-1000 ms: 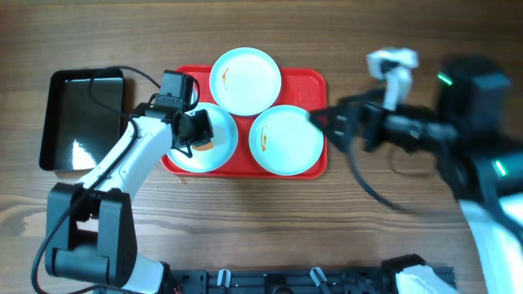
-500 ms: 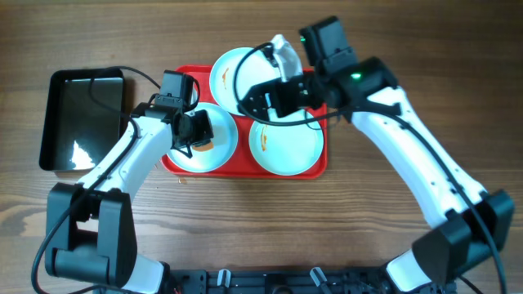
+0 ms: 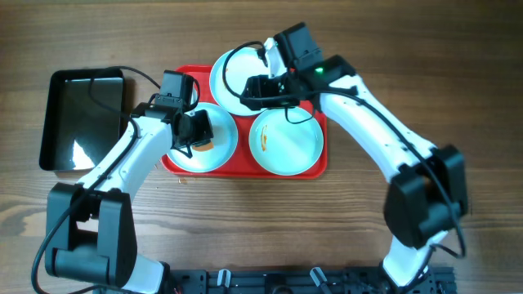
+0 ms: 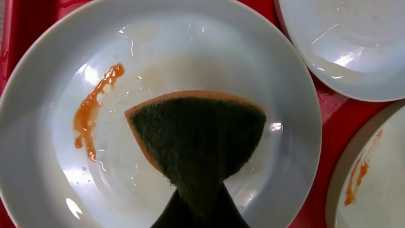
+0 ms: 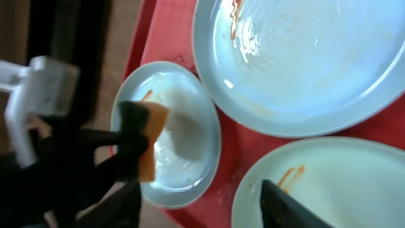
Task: Clean dirty plates on tray and stack at the side
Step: 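Move the right gripper to the top plate and grasp its rim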
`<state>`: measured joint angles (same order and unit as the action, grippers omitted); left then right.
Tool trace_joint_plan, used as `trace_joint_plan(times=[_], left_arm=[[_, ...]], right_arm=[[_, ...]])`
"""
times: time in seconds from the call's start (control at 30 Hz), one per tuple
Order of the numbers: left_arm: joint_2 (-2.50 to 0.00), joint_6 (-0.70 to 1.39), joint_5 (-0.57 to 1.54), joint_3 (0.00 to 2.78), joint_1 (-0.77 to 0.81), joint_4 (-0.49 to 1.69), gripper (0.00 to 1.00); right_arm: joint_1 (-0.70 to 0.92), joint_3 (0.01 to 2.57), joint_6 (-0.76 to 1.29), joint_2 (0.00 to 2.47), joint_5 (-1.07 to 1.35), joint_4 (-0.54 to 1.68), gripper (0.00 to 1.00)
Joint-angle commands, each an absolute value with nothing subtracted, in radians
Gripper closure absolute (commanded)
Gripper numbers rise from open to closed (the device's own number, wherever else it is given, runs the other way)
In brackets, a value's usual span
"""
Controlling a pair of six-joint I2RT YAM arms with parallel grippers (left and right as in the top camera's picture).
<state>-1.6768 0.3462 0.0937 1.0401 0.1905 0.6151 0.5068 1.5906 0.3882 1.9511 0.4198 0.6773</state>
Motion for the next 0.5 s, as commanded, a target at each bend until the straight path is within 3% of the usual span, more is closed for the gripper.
trace_joint_plan(times=[0.0,0.13,0.47], left_arm=[[-1.685,0.355,0.053,1.045,0.192,0.618,0.96],[-1.685,0.355,0.006,1.045,0.192,0.626,0.96],[-1.685,0.355,0.006,1.045,0.192,0.626,0.96]], right_arm=[[0.530,1.612,0.406,2.008,0.396,0.618,0.48],[0.544,1.612,0.452,2.040,0.371,0.571,0.59],[0.635,1.612,0.479,2.133,0.273,0.529,0.61]])
